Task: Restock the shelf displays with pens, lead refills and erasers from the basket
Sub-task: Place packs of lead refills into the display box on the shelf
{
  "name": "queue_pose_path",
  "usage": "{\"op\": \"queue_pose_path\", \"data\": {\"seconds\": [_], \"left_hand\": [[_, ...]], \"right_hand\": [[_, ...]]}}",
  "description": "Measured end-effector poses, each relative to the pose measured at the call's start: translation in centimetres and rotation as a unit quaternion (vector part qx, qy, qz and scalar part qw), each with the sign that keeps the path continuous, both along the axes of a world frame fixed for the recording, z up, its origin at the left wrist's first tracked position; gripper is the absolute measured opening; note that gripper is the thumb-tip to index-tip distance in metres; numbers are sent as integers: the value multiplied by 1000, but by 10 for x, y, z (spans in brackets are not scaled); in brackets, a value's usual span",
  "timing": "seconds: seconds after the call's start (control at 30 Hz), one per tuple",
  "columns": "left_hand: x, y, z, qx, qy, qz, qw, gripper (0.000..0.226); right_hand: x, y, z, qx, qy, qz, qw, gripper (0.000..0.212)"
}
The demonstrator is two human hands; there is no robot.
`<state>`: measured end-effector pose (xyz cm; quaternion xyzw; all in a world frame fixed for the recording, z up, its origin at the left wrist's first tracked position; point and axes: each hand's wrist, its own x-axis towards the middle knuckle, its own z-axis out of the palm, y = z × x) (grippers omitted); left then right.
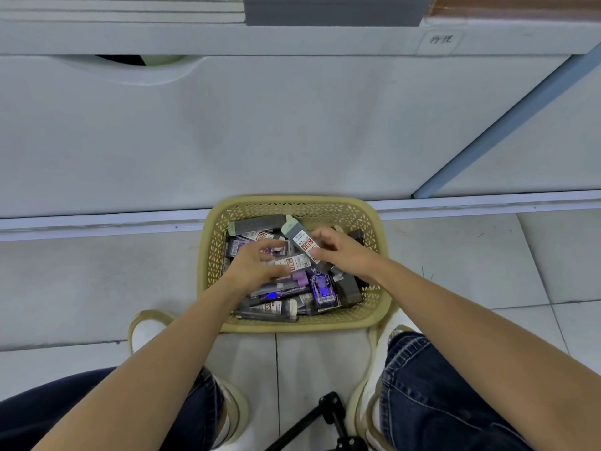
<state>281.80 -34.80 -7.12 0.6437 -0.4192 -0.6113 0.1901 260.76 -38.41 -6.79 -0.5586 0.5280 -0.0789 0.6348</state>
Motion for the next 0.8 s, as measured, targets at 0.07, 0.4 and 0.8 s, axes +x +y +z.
{"op": "queue_pose_path", "data": {"seconds": [0.07,0.4,0.8], "left_hand": [[4,-2,-1,12,29,77,997,53],[-34,13,3,68,257,259,929,21],[-12,19,-25,54,110,241,963,23]], "right_hand": [[-1,2,1,25,-1,5,1000,26],[39,36,5,33,-90,0,995,58],[-10,6,-28,-160,288,95,939,72]]}}
